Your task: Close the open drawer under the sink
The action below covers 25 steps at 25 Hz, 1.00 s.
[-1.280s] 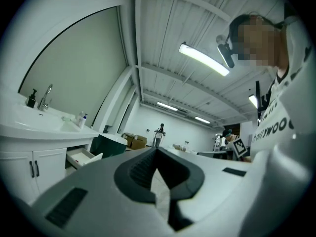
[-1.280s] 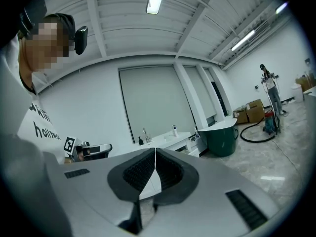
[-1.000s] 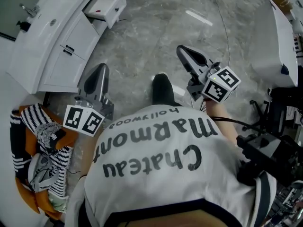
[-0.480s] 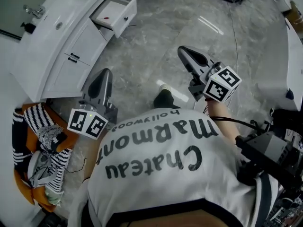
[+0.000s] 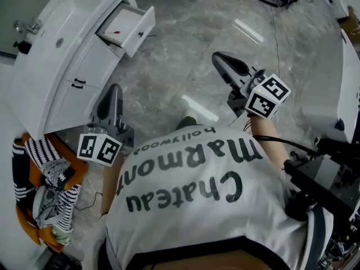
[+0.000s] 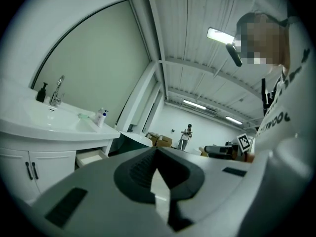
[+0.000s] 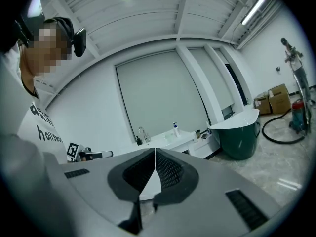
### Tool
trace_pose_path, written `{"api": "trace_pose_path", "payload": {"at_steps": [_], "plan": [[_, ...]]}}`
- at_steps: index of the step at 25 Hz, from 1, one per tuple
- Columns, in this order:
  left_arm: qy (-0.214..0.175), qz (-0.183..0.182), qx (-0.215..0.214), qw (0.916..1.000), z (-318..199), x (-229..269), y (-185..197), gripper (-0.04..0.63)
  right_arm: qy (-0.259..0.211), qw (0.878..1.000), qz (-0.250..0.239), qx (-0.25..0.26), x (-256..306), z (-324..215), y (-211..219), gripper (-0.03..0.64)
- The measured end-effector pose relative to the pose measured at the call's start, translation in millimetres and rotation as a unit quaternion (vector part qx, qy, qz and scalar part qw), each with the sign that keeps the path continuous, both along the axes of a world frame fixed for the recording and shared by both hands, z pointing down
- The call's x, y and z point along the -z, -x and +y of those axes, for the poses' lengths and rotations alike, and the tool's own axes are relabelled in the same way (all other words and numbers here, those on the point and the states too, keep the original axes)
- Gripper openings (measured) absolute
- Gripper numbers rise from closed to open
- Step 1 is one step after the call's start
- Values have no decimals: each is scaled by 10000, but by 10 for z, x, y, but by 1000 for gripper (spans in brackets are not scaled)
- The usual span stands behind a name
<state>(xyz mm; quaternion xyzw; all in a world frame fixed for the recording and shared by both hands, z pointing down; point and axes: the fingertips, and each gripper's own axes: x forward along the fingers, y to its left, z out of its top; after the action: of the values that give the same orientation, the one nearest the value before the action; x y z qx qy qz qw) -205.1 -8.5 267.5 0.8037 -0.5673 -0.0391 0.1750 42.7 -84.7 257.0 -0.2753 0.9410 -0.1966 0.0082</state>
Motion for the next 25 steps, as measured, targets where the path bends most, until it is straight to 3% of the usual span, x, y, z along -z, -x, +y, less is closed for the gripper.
{"api": "trace_pose_path", "payload": {"at_steps": [5,7,11,15,22,25], "plan": [[160,-75,296,9994,-794,-183,-147,9,121,9998,67,169,-119,-886,-255,12],[141,-124,347,9992,-899,-210,-161,9,81,9996,104,248,-133,-997,-257,12],[21,-276,353,9990,-457,-147,41,9,-32,9994,34,348,-65,-575,-32,12],[341,-458,-44,9984,27,-113,172,9,69,9999,-132,57,9,-4,78,12],[509,-306,-351,9976,251,-92,-220,9,159,9979,-559,-275,53,209,-123,12],[352,-115,-254,9990,220,-140,-135,9,123,9993,-340,-17,62,154,63,12]]}}
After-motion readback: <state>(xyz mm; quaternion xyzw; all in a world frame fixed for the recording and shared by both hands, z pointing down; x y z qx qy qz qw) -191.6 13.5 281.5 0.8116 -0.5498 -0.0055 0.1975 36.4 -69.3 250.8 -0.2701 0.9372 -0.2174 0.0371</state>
